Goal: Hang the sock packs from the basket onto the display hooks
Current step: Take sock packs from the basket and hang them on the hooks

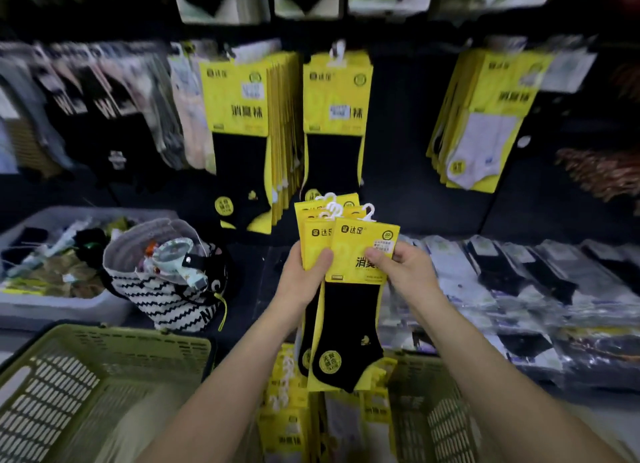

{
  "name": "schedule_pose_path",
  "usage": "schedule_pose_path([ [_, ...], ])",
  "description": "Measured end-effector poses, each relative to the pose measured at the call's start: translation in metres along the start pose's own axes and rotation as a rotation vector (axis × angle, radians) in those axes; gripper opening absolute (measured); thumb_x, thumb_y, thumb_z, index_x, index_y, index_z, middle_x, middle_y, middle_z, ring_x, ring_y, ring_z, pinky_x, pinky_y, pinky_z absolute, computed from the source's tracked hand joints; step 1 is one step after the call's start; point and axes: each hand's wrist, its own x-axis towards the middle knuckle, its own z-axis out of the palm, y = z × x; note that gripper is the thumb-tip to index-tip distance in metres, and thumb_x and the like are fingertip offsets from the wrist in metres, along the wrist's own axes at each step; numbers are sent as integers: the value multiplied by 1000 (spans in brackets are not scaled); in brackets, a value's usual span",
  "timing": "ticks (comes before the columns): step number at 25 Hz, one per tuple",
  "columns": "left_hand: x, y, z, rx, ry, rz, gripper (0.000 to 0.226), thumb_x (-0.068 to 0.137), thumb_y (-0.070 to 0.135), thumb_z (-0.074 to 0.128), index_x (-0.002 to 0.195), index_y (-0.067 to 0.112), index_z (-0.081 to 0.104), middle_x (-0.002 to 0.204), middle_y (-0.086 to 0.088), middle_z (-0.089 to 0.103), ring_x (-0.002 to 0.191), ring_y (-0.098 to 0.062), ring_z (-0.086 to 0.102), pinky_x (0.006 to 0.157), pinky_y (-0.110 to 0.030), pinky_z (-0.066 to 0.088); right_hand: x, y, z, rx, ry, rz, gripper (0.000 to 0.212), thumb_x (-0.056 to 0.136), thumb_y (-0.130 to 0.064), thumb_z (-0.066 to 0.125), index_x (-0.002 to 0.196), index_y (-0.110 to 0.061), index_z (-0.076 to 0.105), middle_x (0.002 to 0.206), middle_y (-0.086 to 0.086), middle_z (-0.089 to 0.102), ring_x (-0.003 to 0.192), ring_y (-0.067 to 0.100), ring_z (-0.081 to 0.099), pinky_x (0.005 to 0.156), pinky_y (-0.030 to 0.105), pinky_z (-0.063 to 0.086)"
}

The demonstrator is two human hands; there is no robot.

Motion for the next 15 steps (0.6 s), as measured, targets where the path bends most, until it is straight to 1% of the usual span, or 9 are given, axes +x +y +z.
schedule_pose_path([
  [1,5,11,-3,-13,-17,25,47,78,47,62,117,22,53,114,4,65,103,-12,64,83,-27,52,7,-10,2,-9,-1,-35,8,80,-18,70,77,-25,69,75,-16,73,73,1,69,63,15,54],
  [2,11,22,-5,-34,-31,48,48,74,51,60,114,25,54,111,7,67,100,-9,65,79,-23,53,13,-20,5,-21,3,-70,8,80,-18,70,78,-26,69,76,-16,73,74,1,68,65,16,55],
  [4,21,42,-7,-44,-31,110,32,78,48,58,105,31,57,100,16,71,92,-2,66,70,-14,51,23,-37,10,-71,43,-144,10,80,-19,71,77,-28,68,73,-18,72,71,-5,66,64,13,53],
  [6,34,59,-9,-25,53,155,11,88,37,55,98,33,56,96,15,71,89,-1,66,69,-14,50,35,-52,14,-81,113,-198,14,80,-16,72,78,-28,65,74,-16,70,69,-6,64,61,11,50],
  [9,53,94,-22,51,214,225,3,91,30,55,94,32,55,101,7,65,94,-11,63,75,-24,50,56,-83,18,-27,195,-263,13,83,-15,68,83,-26,62,83,-9,70,74,2,66,62,15,52],
  [11,61,117,-33,77,263,282,6,91,30,56,96,28,56,101,5,65,100,-19,62,81,-32,51,70,-107,21,-58,226,-307,6,89,-21,61,85,-26,61,85,-9,68,75,1,64,61,13,50],
  [12,64,128,-39,86,277,317,11,91,29,56,101,25,56,106,2,65,103,-21,62,86,-37,50,78,-118,23,-73,241,-321,6,91,-24,57,87,-24,61,87,-8,67,76,2,63,63,15,50],
  [13,66,136,-45,85,288,361,15,91,28,55,106,25,56,111,-1,64,106,-23,61,91,-41,49,85,-127,25,-82,257,-325,9,93,-26,54,88,-22,61,88,-6,67,79,6,63,67,20,51],
  [15,67,150,-59,73,318,444,20,93,24,54,106,38,56,115,-3,64,107,-22,61,92,-42,48,100,-145,30,-115,293,-325,11,93,-28,53,89,-20,60,90,-1,66,85,16,63,75,33,52],
])
